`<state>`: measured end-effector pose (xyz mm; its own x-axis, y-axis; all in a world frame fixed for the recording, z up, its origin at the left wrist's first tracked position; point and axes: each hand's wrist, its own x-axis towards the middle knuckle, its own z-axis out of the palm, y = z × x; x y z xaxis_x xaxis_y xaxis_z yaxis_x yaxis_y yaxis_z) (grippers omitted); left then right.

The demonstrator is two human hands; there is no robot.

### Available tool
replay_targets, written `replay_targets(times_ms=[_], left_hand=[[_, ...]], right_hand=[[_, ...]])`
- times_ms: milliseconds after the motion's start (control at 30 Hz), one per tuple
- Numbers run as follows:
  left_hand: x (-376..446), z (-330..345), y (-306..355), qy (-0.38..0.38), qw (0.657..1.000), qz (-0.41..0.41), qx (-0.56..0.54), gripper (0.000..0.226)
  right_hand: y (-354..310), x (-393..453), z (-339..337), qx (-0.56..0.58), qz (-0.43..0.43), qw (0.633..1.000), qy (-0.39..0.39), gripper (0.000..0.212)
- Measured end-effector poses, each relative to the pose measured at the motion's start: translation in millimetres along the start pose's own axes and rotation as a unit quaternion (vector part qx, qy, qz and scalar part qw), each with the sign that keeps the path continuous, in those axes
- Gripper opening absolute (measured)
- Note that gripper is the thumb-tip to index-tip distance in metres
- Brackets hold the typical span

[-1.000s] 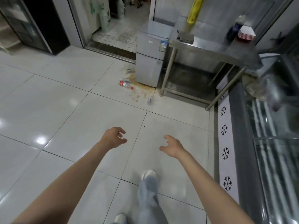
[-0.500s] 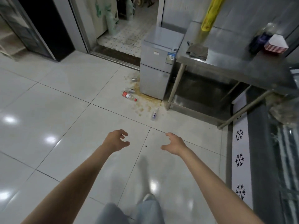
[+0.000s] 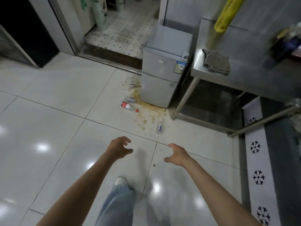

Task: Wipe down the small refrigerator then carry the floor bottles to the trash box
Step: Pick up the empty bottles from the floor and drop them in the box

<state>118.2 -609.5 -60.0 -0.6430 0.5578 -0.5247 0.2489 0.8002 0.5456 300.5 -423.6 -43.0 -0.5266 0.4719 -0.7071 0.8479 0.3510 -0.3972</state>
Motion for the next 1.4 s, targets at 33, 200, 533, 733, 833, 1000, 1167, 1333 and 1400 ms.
replay_targets(times_ms=[33,200,533,733,833,1000,1167,1333,1400], left_hand=[[16.5,-10.5,0.4,-0.01,1.0,0.006,0.008,0.038],[91.8,-50.4,8.3,-0.054,0.997,0.022,0.05,0.043],[234.1,-73.2,48.2,-0.123,0.979,0.046,0.158,0.049],[332.9,-71.9,58.9,-0.171,0.96,0.039,0.216,0.054],[374.6,-65.3,53.9,-0.185,0.955,0.03,0.228,0.055],[445.2,-41.7,38.2,-0.231,0.934,0.042,0.271,0.059],[520.8,-18.8,16.3,-0.264,0.908,0.071,0.317,0.065],[593.4,5.5,-22.0,-0.259,0.896,0.1,0.347,0.07],[619.3,20.5,-43.6,-0.256,0.887,0.11,0.368,0.074]], right_hand=[[-10.4,11.5,-3.7,-0.009,0.006,1.0,0.005,0.078],[-56.1,62.1,-17.5,0.002,0.031,0.999,0.014,0.078],[-82.3,180.9,-59.6,0.015,0.081,0.997,0.007,0.078],[-85.4,263.0,-74.9,-0.036,0.108,0.993,-0.017,0.075],[-86.6,296.7,-70.9,-0.049,0.129,0.99,-0.034,0.074],[-86.5,357.5,-49.5,-0.009,0.162,0.986,-0.039,0.074],[-85.5,424.3,-18.7,0.022,0.208,0.977,-0.032,0.075],[-80.5,495.2,25.8,0.061,0.234,0.97,-0.017,0.081],[-73.5,525.1,46.4,0.06,0.232,0.971,-0.011,0.083]])
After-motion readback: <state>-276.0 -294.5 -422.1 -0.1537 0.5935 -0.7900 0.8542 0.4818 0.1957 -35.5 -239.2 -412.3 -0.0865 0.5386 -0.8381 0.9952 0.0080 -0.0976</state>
